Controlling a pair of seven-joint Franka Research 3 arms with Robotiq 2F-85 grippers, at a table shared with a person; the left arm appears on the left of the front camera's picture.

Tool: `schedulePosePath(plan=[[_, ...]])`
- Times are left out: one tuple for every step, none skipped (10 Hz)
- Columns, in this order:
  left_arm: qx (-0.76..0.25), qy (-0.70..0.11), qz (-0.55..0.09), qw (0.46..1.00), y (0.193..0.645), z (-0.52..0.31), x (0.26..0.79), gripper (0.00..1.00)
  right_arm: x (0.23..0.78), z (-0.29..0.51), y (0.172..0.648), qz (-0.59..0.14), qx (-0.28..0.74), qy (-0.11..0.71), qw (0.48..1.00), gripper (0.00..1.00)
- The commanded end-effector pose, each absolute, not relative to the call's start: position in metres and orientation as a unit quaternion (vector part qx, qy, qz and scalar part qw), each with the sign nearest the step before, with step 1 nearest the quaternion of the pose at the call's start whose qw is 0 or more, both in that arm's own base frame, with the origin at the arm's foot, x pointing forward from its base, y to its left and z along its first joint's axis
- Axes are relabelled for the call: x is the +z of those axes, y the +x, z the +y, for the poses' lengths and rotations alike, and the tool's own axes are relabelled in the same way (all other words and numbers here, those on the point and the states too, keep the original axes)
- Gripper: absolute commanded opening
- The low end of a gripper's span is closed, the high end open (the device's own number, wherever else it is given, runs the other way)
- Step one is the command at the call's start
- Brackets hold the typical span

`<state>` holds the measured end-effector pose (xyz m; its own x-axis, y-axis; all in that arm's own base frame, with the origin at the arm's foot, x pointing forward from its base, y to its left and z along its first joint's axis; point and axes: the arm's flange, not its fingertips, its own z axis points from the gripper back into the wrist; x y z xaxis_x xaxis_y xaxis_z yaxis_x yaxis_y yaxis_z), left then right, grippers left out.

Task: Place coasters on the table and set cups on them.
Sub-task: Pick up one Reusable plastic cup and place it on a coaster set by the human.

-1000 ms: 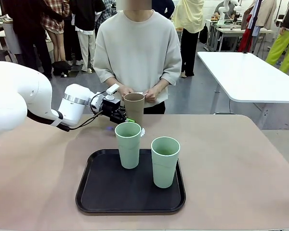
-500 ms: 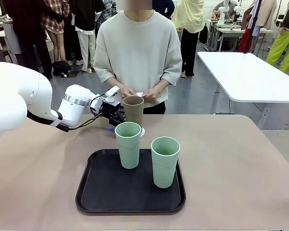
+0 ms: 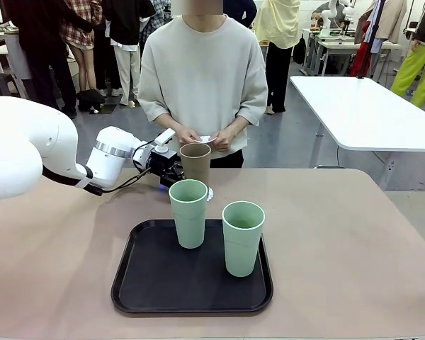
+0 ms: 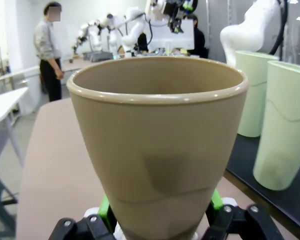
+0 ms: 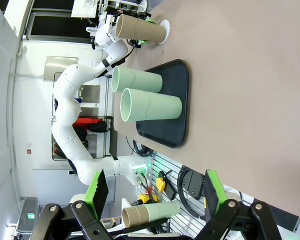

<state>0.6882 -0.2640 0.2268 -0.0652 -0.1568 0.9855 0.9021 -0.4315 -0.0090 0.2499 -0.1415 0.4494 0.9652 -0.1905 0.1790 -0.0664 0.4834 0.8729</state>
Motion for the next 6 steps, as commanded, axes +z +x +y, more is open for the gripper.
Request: schedulePosePath(plan=[[-0.644, -0.548, -0.349, 0.405, 0.7096, -0.2677, 0.2269, 0.83, 0.4497, -0.1419, 0.2506, -0.131, -0.034, 0.514, 0.847, 1.00], [-0.641, -0.549, -0.347, 0.409, 0.7133, -0.2660, 0.2255, 0.83, 0.4497, -0.1419, 0.2506, -0.131, -0.034, 0.514, 0.847, 1.00], [-0.639, -0.549, -0.346, 0.414, 0.7156, -0.2640, 0.2251, 0.83, 0.4497, -0.1419, 0.2506, -0.131, -0.034, 0.514, 0.847, 1.00], [-0.637, -0.549, -0.345, 0.417, 0.7166, -0.2626, 0.2254, 0.83, 0.4497, -0.1419, 0.2506, -0.131, -0.034, 0.514, 0.847, 1.00], [-0.639, -0.547, -0.342, 0.419, 0.7162, -0.2630, 0.2270, 0.83, 0.4497, -0.1419, 0.2506, -0.131, -0.034, 0.514, 0.847, 1.00], [-0.642, -0.542, -0.338, 0.424, 0.7152, -0.2632, 0.2285, 0.83, 0.4497, -0.1419, 0.2506, -0.131, -0.034, 0.514, 0.847, 1.00]])
